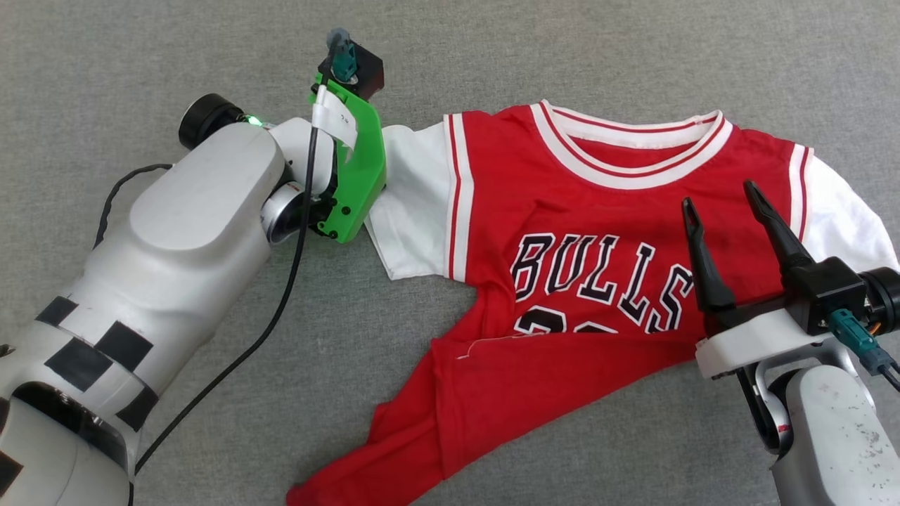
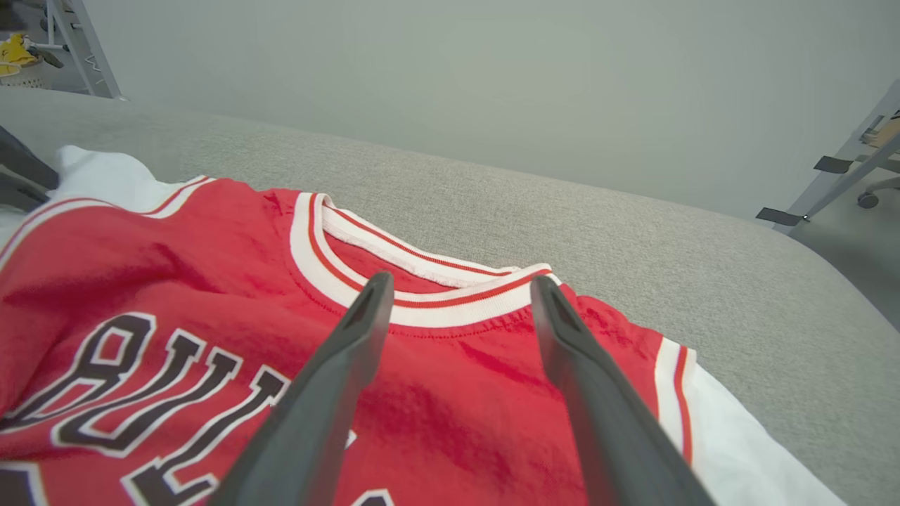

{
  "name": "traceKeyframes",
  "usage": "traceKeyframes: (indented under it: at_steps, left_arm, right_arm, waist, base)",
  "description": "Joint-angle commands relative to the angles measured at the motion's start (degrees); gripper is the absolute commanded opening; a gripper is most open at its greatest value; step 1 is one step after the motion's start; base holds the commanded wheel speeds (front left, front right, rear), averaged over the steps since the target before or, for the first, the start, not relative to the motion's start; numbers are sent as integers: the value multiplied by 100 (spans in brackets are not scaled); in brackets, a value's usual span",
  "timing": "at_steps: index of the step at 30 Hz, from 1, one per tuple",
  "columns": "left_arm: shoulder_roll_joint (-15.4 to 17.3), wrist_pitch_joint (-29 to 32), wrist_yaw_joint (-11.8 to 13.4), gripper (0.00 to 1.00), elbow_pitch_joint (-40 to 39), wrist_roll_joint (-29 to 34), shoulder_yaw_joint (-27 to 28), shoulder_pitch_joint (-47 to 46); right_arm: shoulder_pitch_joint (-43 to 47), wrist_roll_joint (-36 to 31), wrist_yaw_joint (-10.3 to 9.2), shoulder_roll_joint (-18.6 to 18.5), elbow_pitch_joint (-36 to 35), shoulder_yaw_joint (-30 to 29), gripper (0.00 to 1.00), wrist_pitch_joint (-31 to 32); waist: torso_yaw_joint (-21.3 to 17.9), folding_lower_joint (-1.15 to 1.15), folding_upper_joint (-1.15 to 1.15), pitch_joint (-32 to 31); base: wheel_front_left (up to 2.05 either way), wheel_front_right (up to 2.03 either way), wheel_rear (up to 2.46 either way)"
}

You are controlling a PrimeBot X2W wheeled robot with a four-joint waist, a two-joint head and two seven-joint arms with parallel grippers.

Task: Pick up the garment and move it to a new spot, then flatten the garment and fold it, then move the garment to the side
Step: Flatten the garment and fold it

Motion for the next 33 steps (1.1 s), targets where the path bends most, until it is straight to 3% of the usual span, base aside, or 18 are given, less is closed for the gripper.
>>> traceKeyframes:
  at_steps: [1,6,7,8,14,15,17,24,33]
  left_arm:
    - [9,38,-16,100,93,-136,-140,-57]
    - [78,147,-16,100,155,-385,-611,11]
    - [101,112,-16,29,159,-435,-680,11]
    - [129,52,-16,0,155,-444,-743,-5]
    - [225,-757,-16,0,16,-825,-652,-29]
    - [330,-1151,-16,0,-180,-920,-598,-55]
    - [438,-1338,-16,0,-369,-974,-601,-24]
    - [1028,-1550,-14,0,-718,-1238,-551,315]
    - [1645,-1542,158,0,-539,-1525,-392,711]
  right_arm:
    - [-96,-50,-5,29,12,16,100,-51]
    - [-133,-52,-5,67,43,32,100,-51]
    - [-132,-53,-5,70,47,22,100,-51]
    - [-130,-56,-5,72,52,13,100,-52]
    - [-45,-56,-5,76,110,-67,100,-52]
    - [75,-50,-5,66,143,-138,100,-52]
    - [158,-47,-5,62,161,-187,100,-52]
    - [407,-44,-5,49,200,-313,100,-52]
    - [469,-44,-5,-38,166,-334,100,-52]
  waist:
    - [-126,-1,0,139]
    - [-140,-1,0,182]
    - [-129,-1,0,180]
    - [-119,-1,0,175]
    - [50,-1,0,-50]
    - [212,-1,0,-251]
    - [328,-1,0,-395]
    - [674,-1,0,-760]
    - [743,-1,0,-802]
  base:
    - [0,0,0]
    - [0,0,0]
    - [0,0,0]
    - [0,0,0]
    - [0,0,0]
    - [0,0,0]
    - [0,0,0]
    - [0,0,0]
    - [0,0,0]
